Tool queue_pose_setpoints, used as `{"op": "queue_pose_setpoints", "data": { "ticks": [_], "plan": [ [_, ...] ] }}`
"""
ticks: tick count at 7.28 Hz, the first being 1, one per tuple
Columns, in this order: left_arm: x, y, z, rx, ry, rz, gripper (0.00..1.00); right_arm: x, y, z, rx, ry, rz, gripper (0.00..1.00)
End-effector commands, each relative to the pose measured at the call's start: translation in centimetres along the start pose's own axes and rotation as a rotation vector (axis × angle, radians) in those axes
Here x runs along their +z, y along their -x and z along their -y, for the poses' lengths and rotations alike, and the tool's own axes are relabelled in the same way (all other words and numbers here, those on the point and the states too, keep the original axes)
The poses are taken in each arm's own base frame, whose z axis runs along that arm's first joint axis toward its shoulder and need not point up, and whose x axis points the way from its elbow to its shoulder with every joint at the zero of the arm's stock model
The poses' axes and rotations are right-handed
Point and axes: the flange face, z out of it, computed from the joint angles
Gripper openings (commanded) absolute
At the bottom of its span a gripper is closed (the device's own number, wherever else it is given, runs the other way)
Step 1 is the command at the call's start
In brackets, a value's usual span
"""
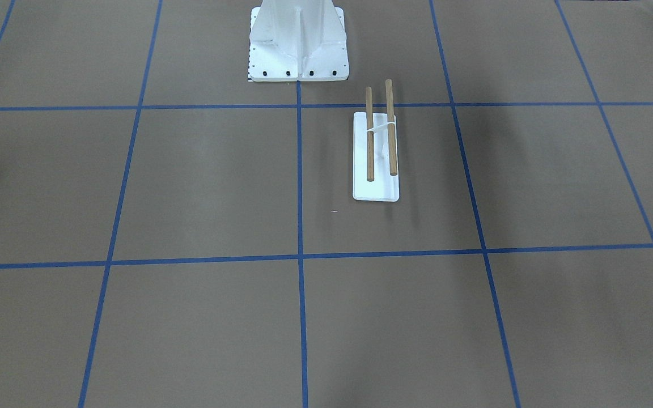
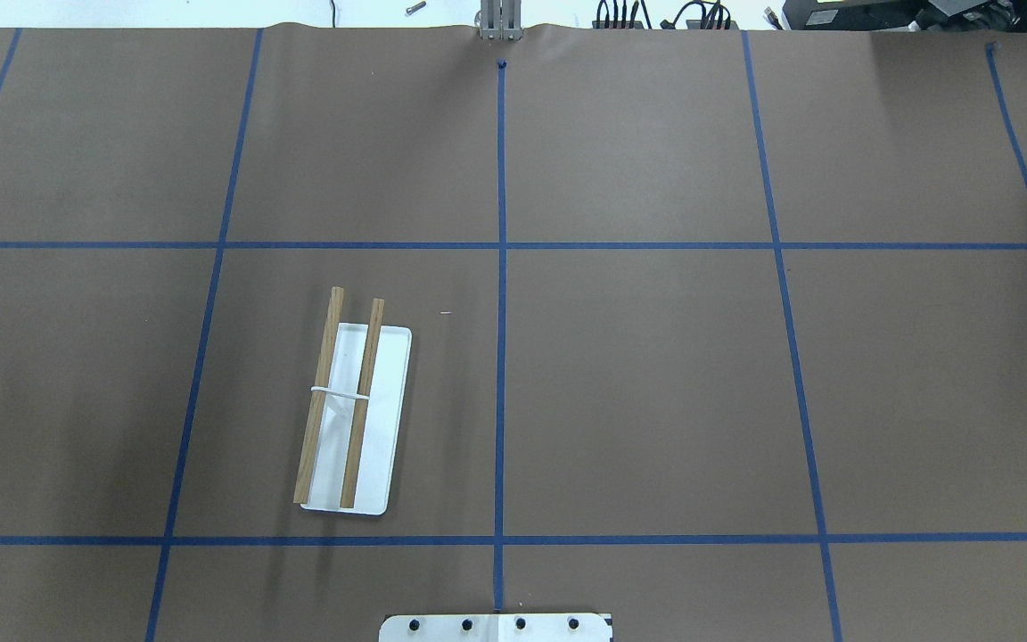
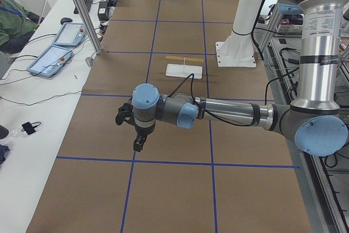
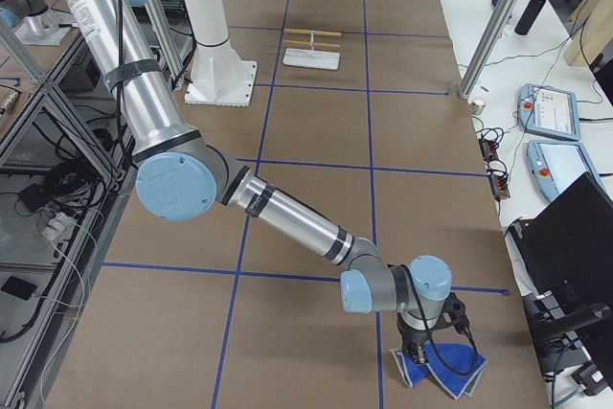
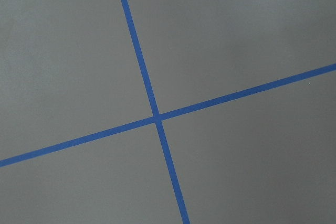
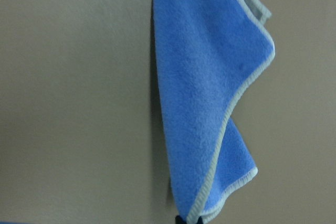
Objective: Hang towel on rack
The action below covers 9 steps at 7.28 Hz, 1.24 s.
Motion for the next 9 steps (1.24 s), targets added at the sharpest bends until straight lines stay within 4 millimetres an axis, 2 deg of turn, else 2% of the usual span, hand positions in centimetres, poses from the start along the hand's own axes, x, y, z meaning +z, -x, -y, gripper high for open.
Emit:
{"op": "queue_pose_setpoints", "data": {
  "ticks": [1,2,3,4,5,6,7,8,9],
  "plan": [
    [-0.1,-0.1,0.1,0.002,-0.003,0.000,0.99,-10.1,4.8,5.2,0.022,-0.009,0.036,0.00],
    [-0.1,-0.1,0.1,0.002,-0.003,0.000,0.99,-14.3,7.4,6.3,-0.001,-0.046,0.048,0.00],
    [-0.1,-0.1,0.0,0.001,-0.002,0.000,0.99,-16.6,10.0,6.9,-0.023,-0.070,0.104,0.00],
    [-0.3,-0.3,0.2,0.005,-0.006,0.000,0.99,-18.6,14.6,8.2,-0.099,-0.117,0.167,0.00],
    [-0.7,-0.6,0.4,0.012,-0.015,0.001,0.99,-20.3,20.6,9.3,-0.196,-0.159,0.243,0.00],
    [-2.0,-2.0,1.5,-0.010,-0.044,0.000,0.99,-22.6,26.3,9.9,-0.219,-0.189,0.306,0.00],
    [-3.1,-3.1,2.8,-0.072,-0.069,-0.002,0.99,-25.1,33.5,9.8,-0.151,-0.200,0.355,0.00],
    [-4.3,-4.3,5.1,-0.153,-0.096,-0.021,0.99,-27.2,40.1,9.2,-0.086,-0.198,0.401,0.00],
    [-5.4,-6.3,7.0,-0.146,-0.112,-0.106,0.99,-29.7,45.3,8.9,-0.079,-0.214,0.440,0.00]
  ]
}}
